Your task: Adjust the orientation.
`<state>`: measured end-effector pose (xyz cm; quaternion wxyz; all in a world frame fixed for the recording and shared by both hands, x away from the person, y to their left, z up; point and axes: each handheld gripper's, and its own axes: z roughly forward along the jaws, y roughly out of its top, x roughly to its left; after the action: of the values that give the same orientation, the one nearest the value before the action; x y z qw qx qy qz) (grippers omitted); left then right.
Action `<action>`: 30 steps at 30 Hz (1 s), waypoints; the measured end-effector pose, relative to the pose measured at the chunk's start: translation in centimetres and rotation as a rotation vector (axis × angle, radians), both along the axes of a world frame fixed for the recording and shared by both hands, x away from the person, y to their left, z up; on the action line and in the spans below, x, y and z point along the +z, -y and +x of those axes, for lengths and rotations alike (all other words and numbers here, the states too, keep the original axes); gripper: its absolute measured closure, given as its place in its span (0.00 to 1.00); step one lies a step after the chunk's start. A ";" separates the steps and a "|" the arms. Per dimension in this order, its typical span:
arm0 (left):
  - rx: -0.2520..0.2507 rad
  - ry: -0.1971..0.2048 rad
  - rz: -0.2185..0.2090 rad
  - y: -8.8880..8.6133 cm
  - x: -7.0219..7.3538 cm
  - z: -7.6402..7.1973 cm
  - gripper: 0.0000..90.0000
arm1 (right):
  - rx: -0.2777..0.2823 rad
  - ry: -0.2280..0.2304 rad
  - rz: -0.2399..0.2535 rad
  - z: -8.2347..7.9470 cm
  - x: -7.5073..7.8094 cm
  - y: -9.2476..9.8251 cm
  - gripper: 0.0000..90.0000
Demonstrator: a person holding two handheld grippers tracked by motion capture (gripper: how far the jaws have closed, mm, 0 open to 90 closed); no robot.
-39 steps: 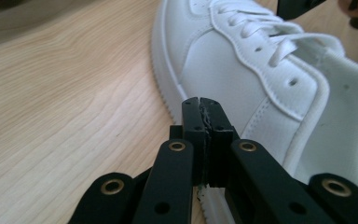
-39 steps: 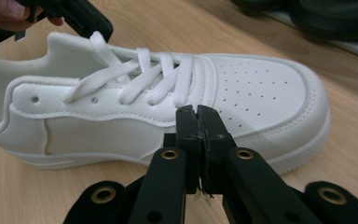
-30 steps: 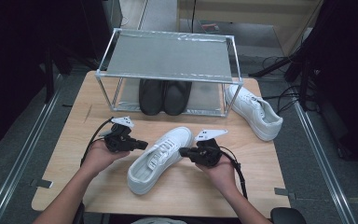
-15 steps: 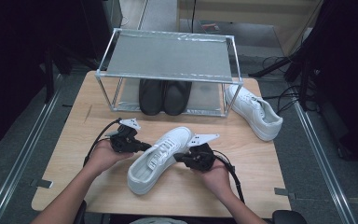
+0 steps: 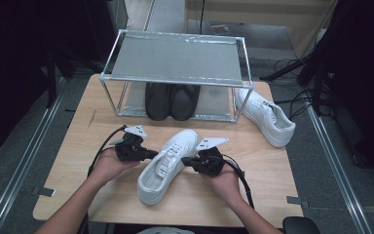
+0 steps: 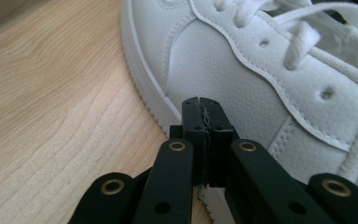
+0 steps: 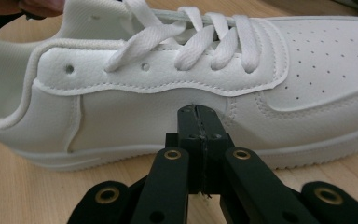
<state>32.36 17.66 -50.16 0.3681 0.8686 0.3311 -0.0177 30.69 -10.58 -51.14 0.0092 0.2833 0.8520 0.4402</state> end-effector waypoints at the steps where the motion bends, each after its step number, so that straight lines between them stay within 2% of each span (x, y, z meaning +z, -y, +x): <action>1: 0.000 -0.001 0.000 0.0 0.0 -0.1 1.00 | -0.002 0.000 0.000 0.1 0.0 0.0 1.00; 10: 0.018 -0.011 -0.002 0.0 -0.3 -1.0 1.00 | -0.022 -0.004 -0.004 1.3 0.1 0.0 1.00; 15: 0.036 0.006 0.002 0.2 -0.3 -1.6 1.00 | -0.025 -0.003 -0.004 2.0 0.1 -0.1 1.00; 30: 0.073 0.011 -0.014 0.6 -0.4 -2.6 0.99 | -0.038 0.009 -0.018 3.4 0.2 -0.8 1.00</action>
<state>29.77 17.05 -50.61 0.3762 0.8535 0.3606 -0.0018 34.06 -9.78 -50.94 0.0240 0.2973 0.8504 0.4334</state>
